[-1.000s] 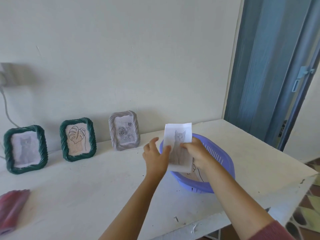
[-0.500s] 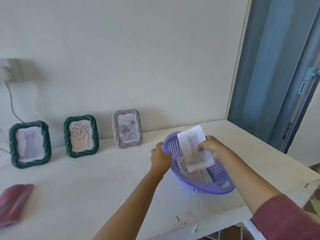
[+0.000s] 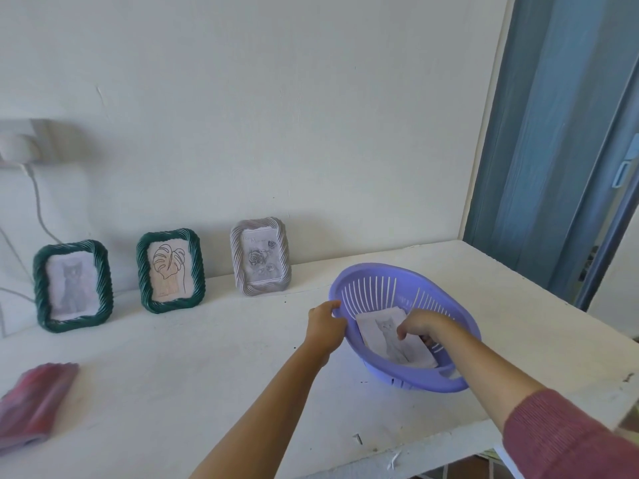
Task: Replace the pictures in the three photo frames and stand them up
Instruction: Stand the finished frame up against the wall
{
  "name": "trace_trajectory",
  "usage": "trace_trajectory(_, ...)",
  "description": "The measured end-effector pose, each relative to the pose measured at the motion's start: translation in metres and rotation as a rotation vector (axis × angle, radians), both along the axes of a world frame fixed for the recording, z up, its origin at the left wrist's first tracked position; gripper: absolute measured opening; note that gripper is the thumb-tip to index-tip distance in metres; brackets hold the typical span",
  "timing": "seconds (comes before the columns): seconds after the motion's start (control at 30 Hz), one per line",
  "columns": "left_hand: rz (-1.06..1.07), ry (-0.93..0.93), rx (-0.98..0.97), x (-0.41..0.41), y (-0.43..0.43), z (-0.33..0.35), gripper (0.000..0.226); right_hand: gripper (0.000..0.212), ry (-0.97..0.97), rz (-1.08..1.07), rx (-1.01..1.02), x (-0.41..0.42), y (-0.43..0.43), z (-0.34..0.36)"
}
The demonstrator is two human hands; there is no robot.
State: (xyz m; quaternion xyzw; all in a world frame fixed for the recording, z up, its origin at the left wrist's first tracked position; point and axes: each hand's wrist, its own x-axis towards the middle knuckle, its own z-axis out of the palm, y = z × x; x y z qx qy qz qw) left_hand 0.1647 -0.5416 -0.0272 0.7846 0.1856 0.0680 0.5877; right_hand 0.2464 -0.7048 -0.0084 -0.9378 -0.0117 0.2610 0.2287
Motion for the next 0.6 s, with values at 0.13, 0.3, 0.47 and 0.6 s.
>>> trace_trajectory(0.13,-0.004,-0.002,0.009,0.000,0.000,0.000,0.046,0.062,0.041,-0.009,-0.012,-0.002,-0.003,0.001)
trace_trajectory(0.3,-0.005,0.004,0.026,0.000,-0.002,0.000,0.043,0.047,0.040,-0.017,0.018,0.000,-0.003,0.001)
trace_trajectory(0.47,-0.013,0.015,0.014,-0.001,-0.002,0.004,0.044,0.055,-0.090,0.056,-0.056,-0.002,0.001,0.013)
trace_trajectory(0.6,-0.029,0.030,0.089,-0.010,0.001,0.012,0.044,0.027,-0.219,0.122,0.031,-0.002,0.013,0.020)
